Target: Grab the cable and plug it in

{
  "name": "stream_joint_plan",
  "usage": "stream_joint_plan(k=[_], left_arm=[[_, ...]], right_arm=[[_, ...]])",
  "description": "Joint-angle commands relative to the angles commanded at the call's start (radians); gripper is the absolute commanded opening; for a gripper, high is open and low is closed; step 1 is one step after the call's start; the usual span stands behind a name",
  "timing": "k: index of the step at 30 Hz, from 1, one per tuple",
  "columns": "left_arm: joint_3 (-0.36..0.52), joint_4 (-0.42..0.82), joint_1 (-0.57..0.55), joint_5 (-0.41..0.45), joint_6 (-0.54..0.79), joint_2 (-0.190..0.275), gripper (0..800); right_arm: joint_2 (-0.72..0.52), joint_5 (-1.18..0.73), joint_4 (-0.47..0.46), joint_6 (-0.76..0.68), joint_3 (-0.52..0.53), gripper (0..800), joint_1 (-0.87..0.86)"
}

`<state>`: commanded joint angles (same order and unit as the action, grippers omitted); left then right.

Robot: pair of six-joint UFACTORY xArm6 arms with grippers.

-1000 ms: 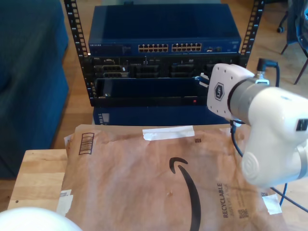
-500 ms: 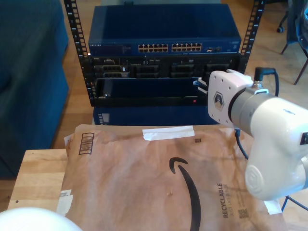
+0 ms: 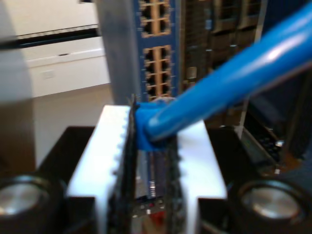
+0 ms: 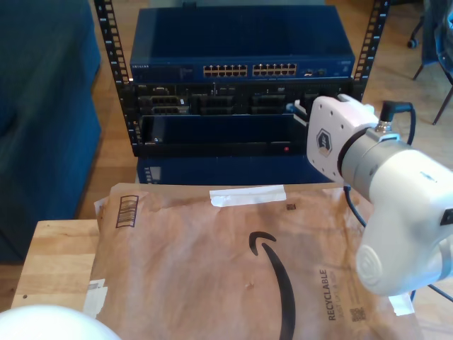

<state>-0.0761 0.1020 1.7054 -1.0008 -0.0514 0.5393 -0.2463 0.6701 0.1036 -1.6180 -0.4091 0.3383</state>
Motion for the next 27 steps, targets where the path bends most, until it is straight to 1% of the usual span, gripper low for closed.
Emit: stream_joint_plan(k=[2,5,9,11,13,16,18,19,23,25,27], left_arm=[[0.0,0.0,0.0,0.0,0.0,0.0,800],[0.0,0.0,0.0,0.0,0.0,0.0,800],[0.0,0.0,0.0,0.0,0.0,0.0,800],[0.0,0.0,0.0,0.0,0.0,0.0,800],[0.0,0.0,0.0,0.0,0.0,0.0,800],[0.0,0.0,0.0,0.0,0.0,0.0,800],[0.0,0.0,0.0,0.0,0.0,0.0,800],[0.0,0.0,0.0,0.0,0.0,0.0,800],[0.0,0.0,0.0,0.0,0.0,0.0,800],[0.0,0.0,0.0,0.0,0.0,0.0,800],[0.0,0.0,0.0,0.0,0.0,0.0,800]], right_arm=[[0.069,0.107,0.0,0.002,-0.029,0,0.0],[0.157,0.212,0.002,0.0,-0.061,0,0.002],[0.273,0.293,0.003,-0.014,-0.117,0,-0.003],[0.311,0.315,0.003,-0.012,-0.153,0,-0.003],[0.348,0.319,0.005,-0.012,-0.216,0,0.0],[0.468,0.338,0.006,-0.009,-0.307,0,-0.002],[0.523,0.377,0.009,-0.005,-0.361,0,0.002],[0.559,0.394,0.021,-0.003,-0.385,0,0.002],[0.664,0.423,0.149,0.009,-0.505,0,0.041],[0.709,0.434,0.216,0.061,-0.543,0,0.064],[0.718,0.477,0.281,0.137,-0.548,0,0.071]])
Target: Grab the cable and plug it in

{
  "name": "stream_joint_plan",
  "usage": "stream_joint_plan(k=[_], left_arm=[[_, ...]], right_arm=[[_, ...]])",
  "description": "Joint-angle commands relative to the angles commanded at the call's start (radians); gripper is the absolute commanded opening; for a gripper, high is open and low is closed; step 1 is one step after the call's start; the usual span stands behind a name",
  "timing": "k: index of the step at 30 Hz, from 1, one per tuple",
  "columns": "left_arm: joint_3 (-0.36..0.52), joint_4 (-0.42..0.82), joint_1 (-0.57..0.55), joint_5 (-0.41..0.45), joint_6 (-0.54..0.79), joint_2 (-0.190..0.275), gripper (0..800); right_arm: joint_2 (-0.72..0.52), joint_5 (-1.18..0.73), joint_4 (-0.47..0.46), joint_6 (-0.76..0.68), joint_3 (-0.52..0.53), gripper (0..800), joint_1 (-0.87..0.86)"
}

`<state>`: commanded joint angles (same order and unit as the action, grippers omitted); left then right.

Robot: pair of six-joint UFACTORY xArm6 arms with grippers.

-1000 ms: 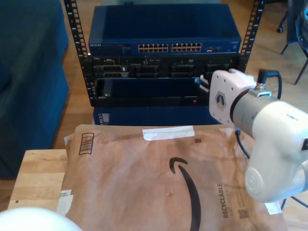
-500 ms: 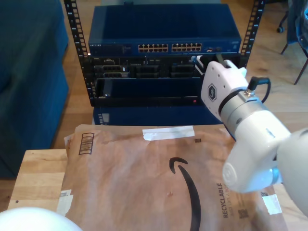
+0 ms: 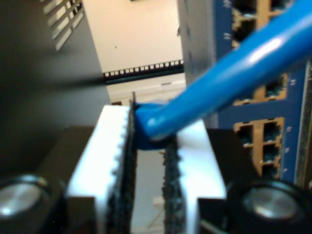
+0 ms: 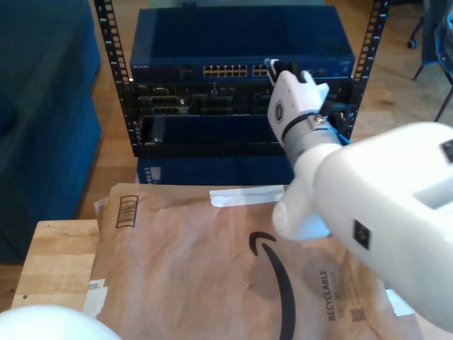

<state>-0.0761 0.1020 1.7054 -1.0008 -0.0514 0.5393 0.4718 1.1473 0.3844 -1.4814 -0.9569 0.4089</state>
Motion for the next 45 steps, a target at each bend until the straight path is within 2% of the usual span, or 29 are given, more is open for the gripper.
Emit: stream_joint_plan(k=[7,14,24,36,45], left_arm=[[0.0,-0.002,0.0,0.0,0.0,0.0,800],[0.0,0.0,0.0,0.0,0.0,0.0,800],[0.0,0.0,0.0,0.0,0.0,0.0,800],[0.0,0.0,0.0,0.0,0.0,0.0,800],[0.0,0.0,0.0,0.0,0.0,0.0,800]], right_arm=[[0.025,0.12,0.16,0.109,0.008,0,0.044],[0.048,0.137,0.252,0.132,0.002,0,0.071],[0.112,0.135,0.252,0.123,-0.068,0,0.069],[0.224,0.138,0.252,0.123,-0.199,0,0.046],[0.23,0.135,0.249,0.121,-0.209,0,0.043]])
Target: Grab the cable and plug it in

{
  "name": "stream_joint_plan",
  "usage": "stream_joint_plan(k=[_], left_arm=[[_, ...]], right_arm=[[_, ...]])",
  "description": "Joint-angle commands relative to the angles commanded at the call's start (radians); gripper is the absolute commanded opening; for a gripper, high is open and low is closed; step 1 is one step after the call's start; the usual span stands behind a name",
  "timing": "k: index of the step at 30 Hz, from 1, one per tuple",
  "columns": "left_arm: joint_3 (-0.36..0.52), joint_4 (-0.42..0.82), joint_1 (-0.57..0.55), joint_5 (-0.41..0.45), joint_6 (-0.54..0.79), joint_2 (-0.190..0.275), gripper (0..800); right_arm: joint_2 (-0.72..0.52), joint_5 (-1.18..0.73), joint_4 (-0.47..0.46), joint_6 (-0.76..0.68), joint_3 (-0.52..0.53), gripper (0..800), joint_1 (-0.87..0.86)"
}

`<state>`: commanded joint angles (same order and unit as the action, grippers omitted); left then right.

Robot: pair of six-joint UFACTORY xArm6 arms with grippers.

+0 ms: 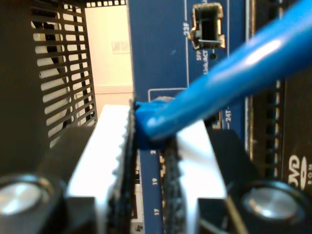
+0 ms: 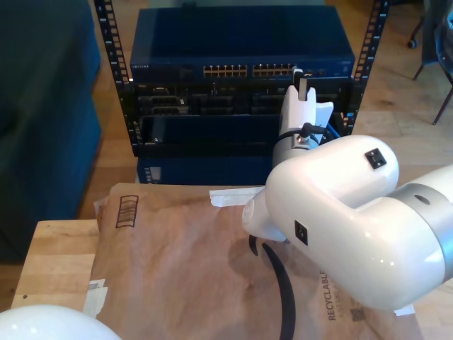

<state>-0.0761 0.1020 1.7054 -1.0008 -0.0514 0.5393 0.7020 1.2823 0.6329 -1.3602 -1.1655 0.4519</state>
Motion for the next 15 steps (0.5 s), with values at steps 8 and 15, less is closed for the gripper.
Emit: stream_joint_plan(k=[8,15], left_arm=[[0.0,0.0,0.0,0.0,0.0,0.0,800],[0.0,0.0,0.0,0.0,0.0,0.0,800]], right_arm=[[0.0,-0.006,-0.003,-0.002,-0.002,0,-0.002],[0.0,-0.008,-0.005,-0.003,-0.005,0,-0.003]])
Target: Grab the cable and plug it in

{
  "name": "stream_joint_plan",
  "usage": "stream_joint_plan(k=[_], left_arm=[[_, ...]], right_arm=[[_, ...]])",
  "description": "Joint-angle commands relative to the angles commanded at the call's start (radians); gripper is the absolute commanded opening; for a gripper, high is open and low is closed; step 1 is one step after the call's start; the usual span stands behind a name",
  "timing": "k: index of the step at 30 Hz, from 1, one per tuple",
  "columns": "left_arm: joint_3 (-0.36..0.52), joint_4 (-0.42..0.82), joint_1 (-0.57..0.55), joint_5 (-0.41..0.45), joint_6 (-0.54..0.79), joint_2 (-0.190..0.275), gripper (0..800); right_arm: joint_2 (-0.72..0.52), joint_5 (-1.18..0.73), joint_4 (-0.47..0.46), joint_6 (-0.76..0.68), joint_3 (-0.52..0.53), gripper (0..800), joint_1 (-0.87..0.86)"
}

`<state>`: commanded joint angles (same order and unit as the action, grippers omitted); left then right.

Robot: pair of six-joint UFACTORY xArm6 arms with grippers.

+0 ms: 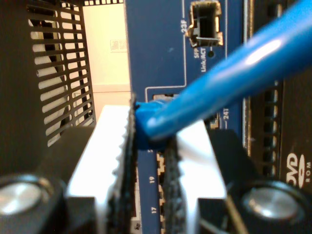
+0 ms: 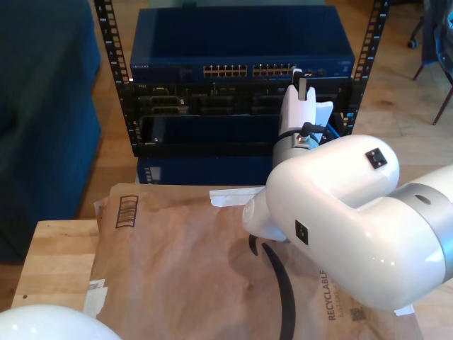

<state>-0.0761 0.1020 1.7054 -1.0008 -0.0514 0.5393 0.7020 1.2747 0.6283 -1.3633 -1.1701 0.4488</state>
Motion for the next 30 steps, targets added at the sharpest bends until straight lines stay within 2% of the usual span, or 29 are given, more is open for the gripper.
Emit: stream_joint_plan(k=[25,30], left_arm=[[0.0,0.0,0.0,0.0,0.0,0.0,800],[0.0,0.0,0.0,0.0,0.0,0.0,800]], right_arm=[[0.006,-0.017,-0.002,0.011,-0.006,0,0.003],[0.021,-0.018,-0.002,0.009,-0.035,0,0.003]])
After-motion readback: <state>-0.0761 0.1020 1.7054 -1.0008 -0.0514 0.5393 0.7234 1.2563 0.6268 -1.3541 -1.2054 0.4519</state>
